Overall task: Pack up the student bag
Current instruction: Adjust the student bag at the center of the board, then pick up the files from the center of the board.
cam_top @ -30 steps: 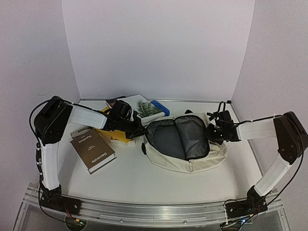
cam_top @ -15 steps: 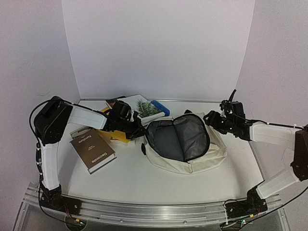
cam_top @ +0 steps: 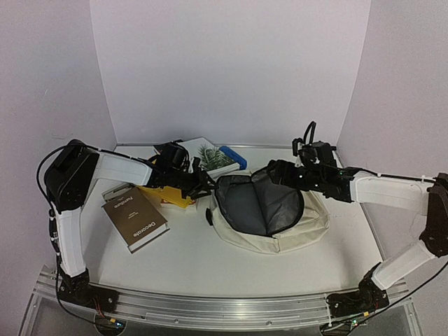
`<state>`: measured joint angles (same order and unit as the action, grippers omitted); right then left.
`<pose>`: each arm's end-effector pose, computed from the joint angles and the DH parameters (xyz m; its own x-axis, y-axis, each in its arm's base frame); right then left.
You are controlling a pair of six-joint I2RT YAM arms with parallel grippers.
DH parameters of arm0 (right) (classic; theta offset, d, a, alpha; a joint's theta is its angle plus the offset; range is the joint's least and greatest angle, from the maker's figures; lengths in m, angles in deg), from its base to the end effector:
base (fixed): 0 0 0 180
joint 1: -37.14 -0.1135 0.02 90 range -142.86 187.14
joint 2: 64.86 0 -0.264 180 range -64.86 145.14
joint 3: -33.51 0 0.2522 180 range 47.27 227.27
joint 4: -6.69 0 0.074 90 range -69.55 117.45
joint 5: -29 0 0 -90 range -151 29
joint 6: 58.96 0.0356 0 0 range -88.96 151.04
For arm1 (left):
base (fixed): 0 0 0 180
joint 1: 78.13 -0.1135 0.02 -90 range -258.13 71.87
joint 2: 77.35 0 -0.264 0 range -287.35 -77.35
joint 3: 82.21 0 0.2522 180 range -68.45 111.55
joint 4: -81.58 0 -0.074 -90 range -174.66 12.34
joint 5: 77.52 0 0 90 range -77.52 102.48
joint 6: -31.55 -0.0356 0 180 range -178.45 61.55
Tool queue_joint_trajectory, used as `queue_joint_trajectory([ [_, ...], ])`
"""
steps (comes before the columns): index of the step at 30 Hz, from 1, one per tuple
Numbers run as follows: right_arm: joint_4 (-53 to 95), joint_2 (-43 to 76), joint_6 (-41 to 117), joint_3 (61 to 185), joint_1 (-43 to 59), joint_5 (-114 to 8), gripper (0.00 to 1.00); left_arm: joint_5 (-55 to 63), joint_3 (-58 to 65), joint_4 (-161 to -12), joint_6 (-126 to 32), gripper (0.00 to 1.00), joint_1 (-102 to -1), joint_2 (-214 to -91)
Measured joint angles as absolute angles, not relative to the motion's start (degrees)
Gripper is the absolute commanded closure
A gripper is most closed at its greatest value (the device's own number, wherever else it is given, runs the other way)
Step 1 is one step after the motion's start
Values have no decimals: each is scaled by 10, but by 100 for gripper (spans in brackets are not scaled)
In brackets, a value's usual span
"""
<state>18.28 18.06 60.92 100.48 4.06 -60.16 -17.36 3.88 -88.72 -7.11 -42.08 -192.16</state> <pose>0.2738 0.1790 0.2555 -0.6132 0.1950 -0.7654 -0.2896 0.8460 0.4476 0.3406 -0.2698 0.1668 -0.9586 -0.1400 -0.2480 0.1235 0.5804 -0.8050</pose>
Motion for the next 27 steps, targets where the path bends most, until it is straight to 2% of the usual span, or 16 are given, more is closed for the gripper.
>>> queue_joint_trajectory([
  [5, 183, 193, 609, 1017, 1, -622, 19, -160, 38, -851, -93, 36, -425, -1861],
  [11, 183, 196, 611, 1019, -5, -638, 19, -133, 13, -802, -127, 24, -476, -1750],
  [18, 183, 196, 613, 1019, -6, -644, 18, -112, -63, -769, -151, 19, -596, -1655],
  [27, 176, 196, 623, 1019, -9, -644, 18, -174, -180, -854, -105, 23, -789, -1640],
])
